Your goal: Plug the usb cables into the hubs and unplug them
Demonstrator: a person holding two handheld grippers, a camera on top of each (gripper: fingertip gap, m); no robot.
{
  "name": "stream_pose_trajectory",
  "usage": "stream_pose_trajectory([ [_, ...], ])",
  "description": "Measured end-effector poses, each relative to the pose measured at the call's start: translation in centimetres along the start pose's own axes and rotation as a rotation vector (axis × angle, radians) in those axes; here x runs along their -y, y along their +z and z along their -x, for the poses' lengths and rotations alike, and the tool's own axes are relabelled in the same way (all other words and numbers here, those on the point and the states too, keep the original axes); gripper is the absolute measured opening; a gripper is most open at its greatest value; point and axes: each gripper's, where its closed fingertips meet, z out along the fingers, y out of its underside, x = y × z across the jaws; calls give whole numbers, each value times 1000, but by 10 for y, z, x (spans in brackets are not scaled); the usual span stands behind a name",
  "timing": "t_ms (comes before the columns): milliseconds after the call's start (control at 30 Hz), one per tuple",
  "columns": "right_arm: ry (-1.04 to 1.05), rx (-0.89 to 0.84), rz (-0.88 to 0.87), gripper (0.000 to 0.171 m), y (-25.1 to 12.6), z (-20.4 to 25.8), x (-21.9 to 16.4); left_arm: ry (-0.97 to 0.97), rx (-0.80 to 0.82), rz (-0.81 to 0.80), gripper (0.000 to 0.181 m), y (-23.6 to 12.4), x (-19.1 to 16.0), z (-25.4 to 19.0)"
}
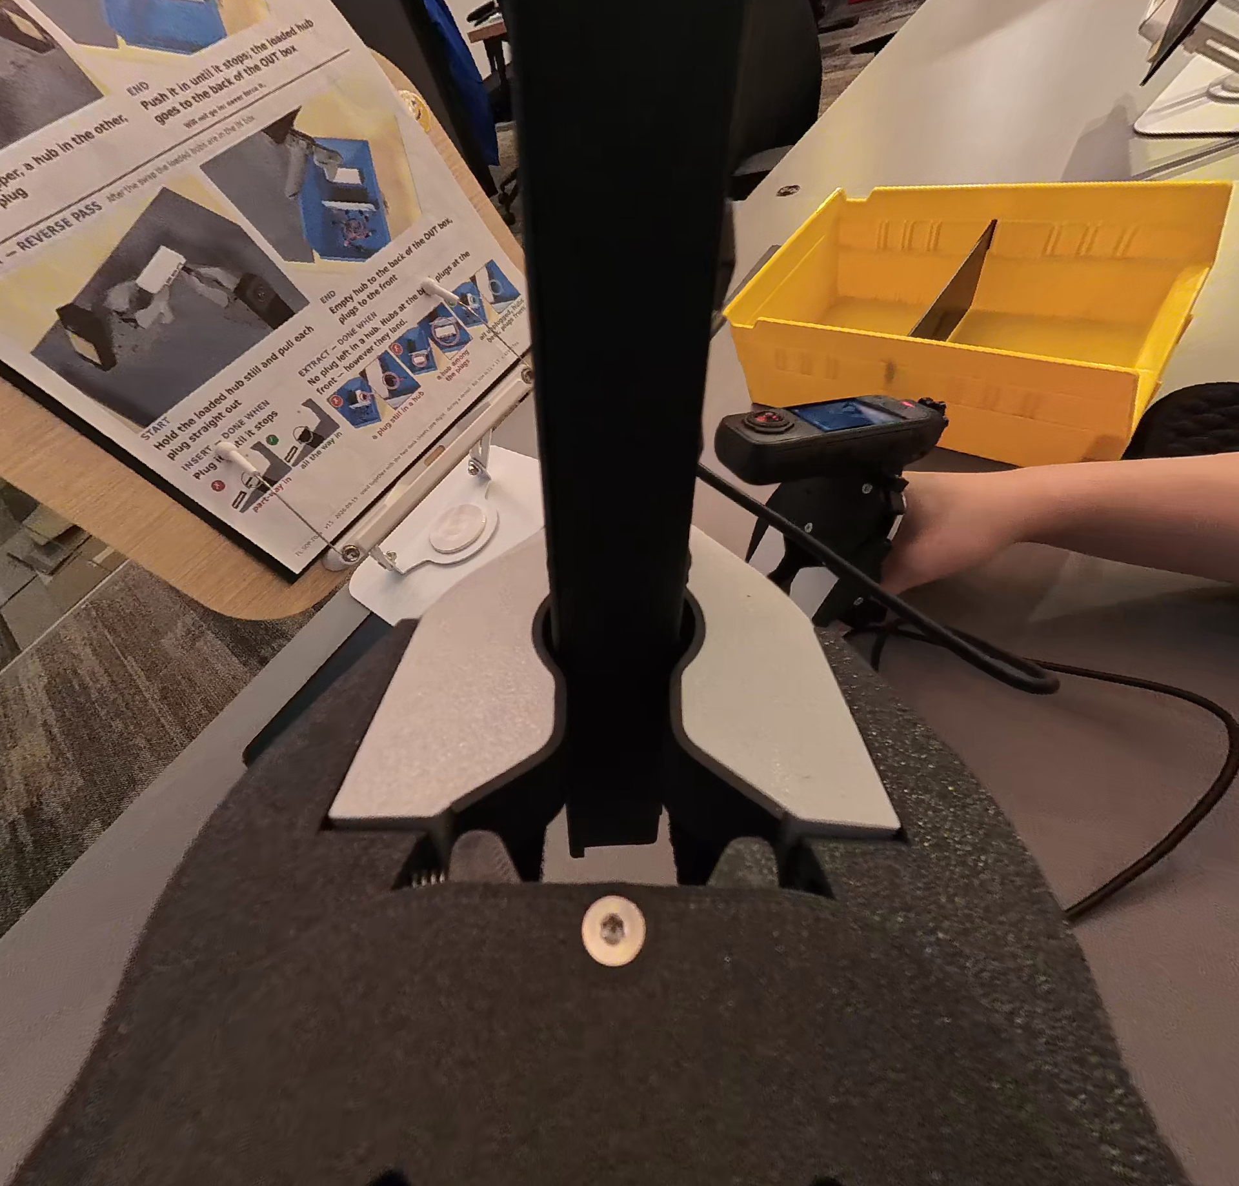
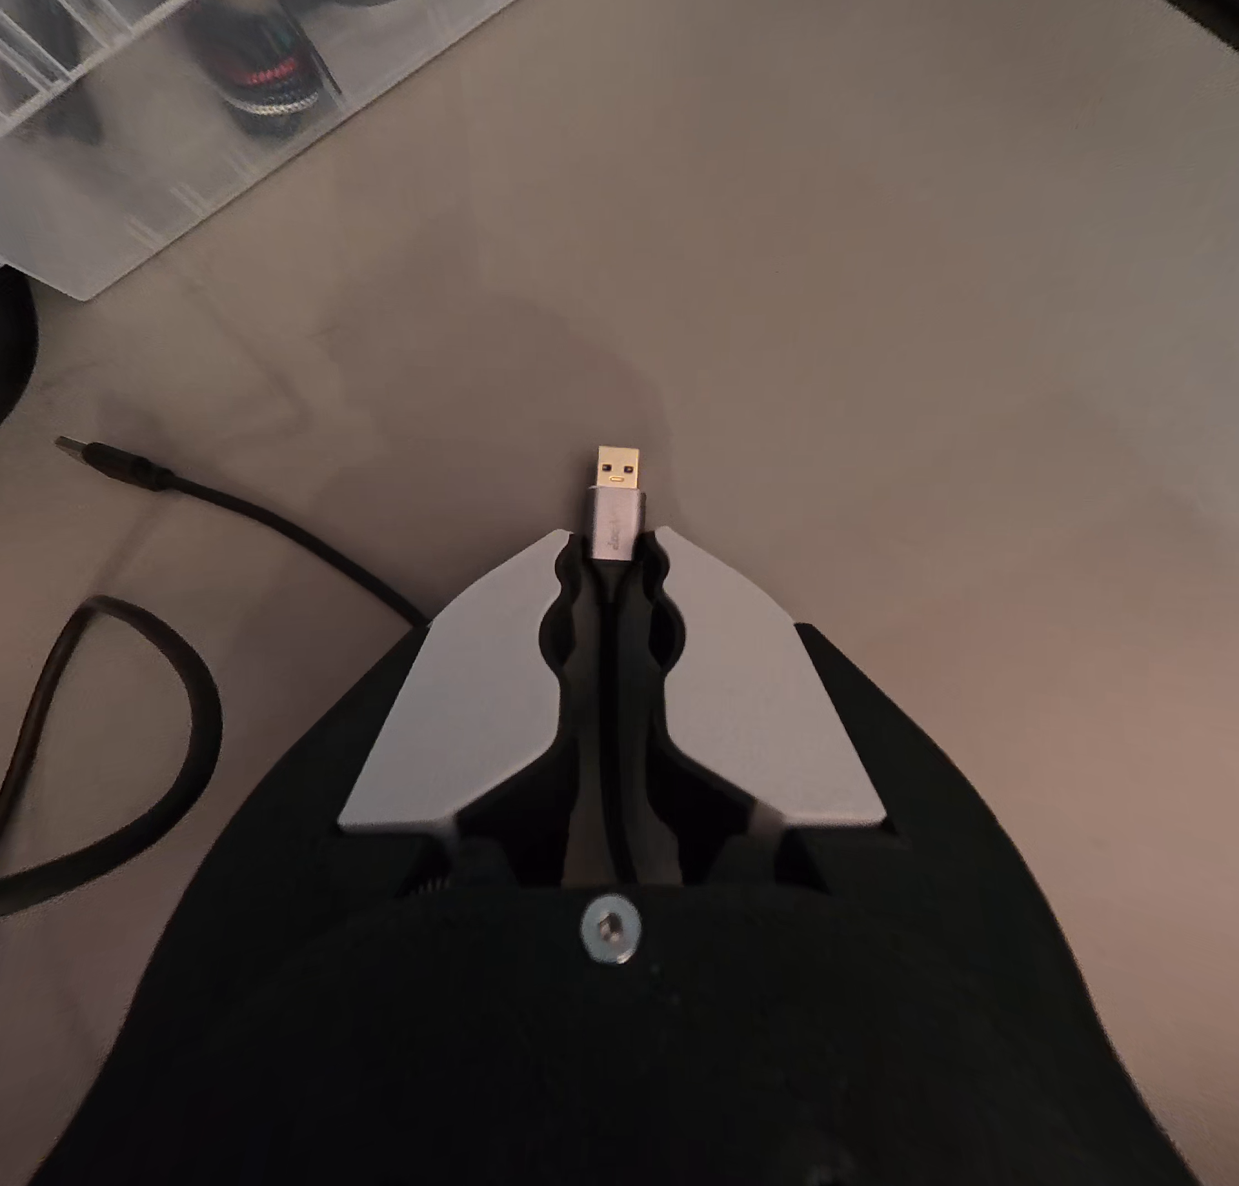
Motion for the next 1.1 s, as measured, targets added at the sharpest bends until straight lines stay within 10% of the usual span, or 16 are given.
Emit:
stream_pose_trajectory([
  [800,-312,-236,-601,18,-168,80,106,129,165,47,26,47,-10,-2],
  [1100,-204,-175,-409,18,-180,89,115,191,152,56,26,64,-9,-23],
])
